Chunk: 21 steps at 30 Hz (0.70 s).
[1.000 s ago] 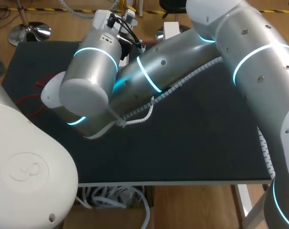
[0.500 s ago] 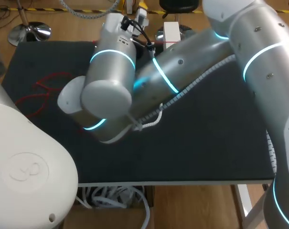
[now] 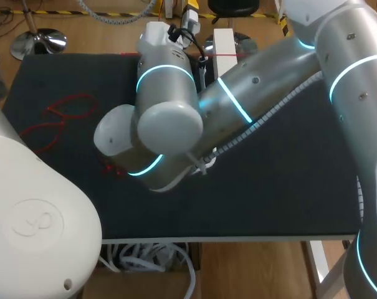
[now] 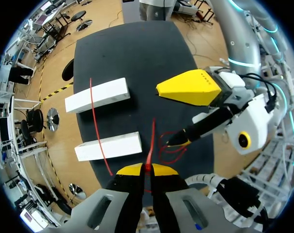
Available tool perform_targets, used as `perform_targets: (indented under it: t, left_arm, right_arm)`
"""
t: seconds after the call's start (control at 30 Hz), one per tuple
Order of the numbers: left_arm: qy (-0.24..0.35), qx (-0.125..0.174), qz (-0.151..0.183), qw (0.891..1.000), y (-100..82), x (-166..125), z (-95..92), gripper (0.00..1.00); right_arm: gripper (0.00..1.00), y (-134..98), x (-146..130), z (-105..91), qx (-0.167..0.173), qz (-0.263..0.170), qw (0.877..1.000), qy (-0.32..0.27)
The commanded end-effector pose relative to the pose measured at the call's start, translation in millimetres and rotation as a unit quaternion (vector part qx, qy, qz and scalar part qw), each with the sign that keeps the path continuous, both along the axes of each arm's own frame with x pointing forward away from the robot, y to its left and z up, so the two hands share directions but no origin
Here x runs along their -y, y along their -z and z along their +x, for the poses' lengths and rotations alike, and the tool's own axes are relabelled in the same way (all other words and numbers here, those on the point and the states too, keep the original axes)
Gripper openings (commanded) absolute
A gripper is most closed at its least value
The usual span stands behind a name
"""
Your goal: Grab the tape and strap the tape.
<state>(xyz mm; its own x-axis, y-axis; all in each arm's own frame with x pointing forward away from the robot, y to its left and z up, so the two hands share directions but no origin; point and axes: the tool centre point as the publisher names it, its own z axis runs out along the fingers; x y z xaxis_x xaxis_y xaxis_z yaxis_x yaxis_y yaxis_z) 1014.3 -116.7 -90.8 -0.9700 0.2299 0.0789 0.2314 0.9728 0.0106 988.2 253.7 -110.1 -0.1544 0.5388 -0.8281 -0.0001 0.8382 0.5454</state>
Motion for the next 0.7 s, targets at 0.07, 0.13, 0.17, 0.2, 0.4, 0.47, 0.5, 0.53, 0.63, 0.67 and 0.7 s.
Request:
perform_targets:
  t: [0.07,0.13,0.17,0.2,0.4,0.47,0.5,0.53,0.63,0.67,0.7]
  left_arm:
    - [0.0,0.001,0.0,1.0,0.3,-0.6,-0.8,0.0]
    - [0.0,0.001,0.0,1.0,0.3,-0.6,-0.8,0.0]
    - [0.0,0.001,0.0,1.0,0.3,-0.6,-0.8,0.0]
    - [0.0,0.001,0.0,1.0,0.3,-0.6,-0.8,0.0]
    - [0.0,0.001,0.0,1.0,0.3,-0.6,-0.8,0.0]
    - [0.0,0.001,0.0,1.0,0.3,-0.6,-0.8,0.0]
    - [0.0,0.001,0.0,1.0,0.3,-0.6,-0.8,0.0]
    - [0.0,0.001,0.0,1.0,0.3,-0.6,-0.8,0.0]
    - [0.0,0.001,0.0,1.0,0.3,-0.6,-0.8,0.0]
    - [0.0,0.001,0.0,1.0,0.3,-0.6,-0.8,0.0]
    - [0.0,0.001,0.0,1.0,0.3,-0.6,-0.8,0.0]
  right_arm:
    - [1.0,0.4,6.7,-0.7,-0.004,0.008,1.0,-0.008]
    - [1.0,1.6,7.4,-0.9,-0.006,0.01,1.0,-0.012]
    - [1.0,2.0,7.6,-0.9,-0.007,0.013,1.0,-0.017]
    - [1.0,2.0,7.6,-0.9,-0.007,0.013,1.0,-0.017]
    - [1.0,2.0,7.6,-0.9,-0.007,0.013,1.0,-0.017]
    - [1.0,2.0,7.6,-0.9,-0.007,0.013,1.0,-0.017]
    - [1.0,2.0,7.6,-0.9,-0.007,0.013,1.0,-0.017]
    - [1.0,2.0,7.6,-0.9,-0.007,0.013,1.0,-0.017]
    - [1.0,2.0,7.6,-0.9,-0.007,0.013,1.0,-0.017]
    - [1.0,2.0,7.6,-0.9,-0.007,0.013,1.0,-0.017]
    - [1.0,2.0,7.6,-0.9,-0.007,0.013,1.0,-0.017]
